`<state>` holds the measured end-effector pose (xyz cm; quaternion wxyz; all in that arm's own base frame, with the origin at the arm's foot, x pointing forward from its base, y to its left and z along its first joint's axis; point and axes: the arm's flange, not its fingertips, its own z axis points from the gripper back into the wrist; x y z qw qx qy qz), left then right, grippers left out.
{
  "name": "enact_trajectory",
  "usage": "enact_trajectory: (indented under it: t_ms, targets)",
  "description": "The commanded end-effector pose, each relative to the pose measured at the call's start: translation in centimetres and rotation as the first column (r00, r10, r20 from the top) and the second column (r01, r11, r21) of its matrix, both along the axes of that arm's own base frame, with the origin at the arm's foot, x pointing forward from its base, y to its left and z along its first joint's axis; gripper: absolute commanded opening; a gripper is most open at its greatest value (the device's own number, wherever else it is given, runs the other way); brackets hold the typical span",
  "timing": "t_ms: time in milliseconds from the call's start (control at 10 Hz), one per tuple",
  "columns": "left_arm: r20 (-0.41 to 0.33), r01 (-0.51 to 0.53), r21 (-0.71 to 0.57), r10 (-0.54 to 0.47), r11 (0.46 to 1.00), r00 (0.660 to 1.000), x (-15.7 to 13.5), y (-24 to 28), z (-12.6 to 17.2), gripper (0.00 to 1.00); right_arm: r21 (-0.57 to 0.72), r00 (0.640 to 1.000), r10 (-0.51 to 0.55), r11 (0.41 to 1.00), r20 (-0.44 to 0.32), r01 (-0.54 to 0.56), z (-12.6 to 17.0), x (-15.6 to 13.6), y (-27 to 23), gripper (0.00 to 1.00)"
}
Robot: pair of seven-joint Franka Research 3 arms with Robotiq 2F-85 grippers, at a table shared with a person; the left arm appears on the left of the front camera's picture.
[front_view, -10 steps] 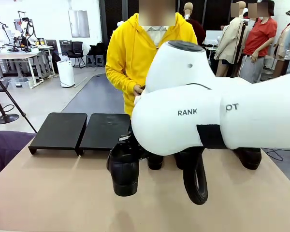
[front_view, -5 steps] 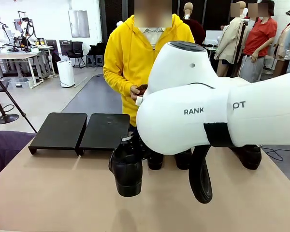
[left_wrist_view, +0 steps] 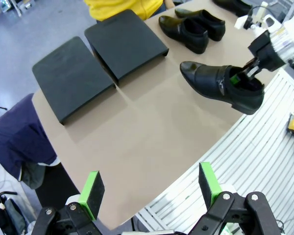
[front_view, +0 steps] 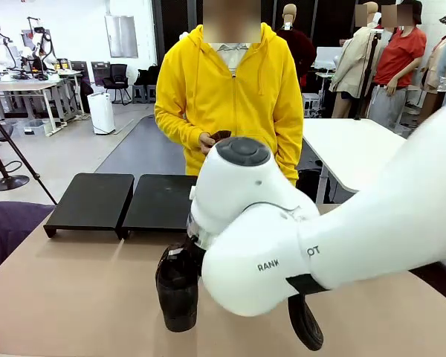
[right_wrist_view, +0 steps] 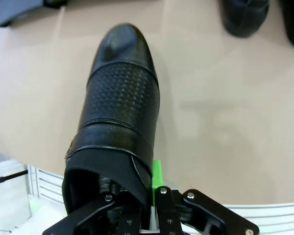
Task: Organize the shoes by placing them on the stand.
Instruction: Pick up one Shoe and place it in the middle of the table.
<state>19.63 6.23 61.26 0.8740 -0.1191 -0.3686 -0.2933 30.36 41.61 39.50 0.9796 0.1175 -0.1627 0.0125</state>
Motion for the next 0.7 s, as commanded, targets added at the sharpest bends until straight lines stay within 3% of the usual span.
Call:
enact_trajectory:
  t_ms: [0,300,600]
  targets:
    - [-0.005,0.007,-0.008,-0.007,1.0,1.0,-0.2,0.0,0.0,1.0,-0.007,0.999,-0.05,0.999,0.006,0.05,-1.7,3.5,3.4,0.0]
    - [-0.005,0.007,-0.008,-0.007,1.0,1.0,-0.2,0.0,0.0,1.0,-0.022,0.997,-0.079,0.997,-0.022,0.078,-4.1,5.9,6.0,0.0]
    - [-0.005,0.007,-0.008,-0.007,1.0,1.0,-0.2,0.0,0.0,1.0,-0.059,0.989,-0.112,0.993,-0.101,0.106,-5.9,6.8,7.6,0.0]
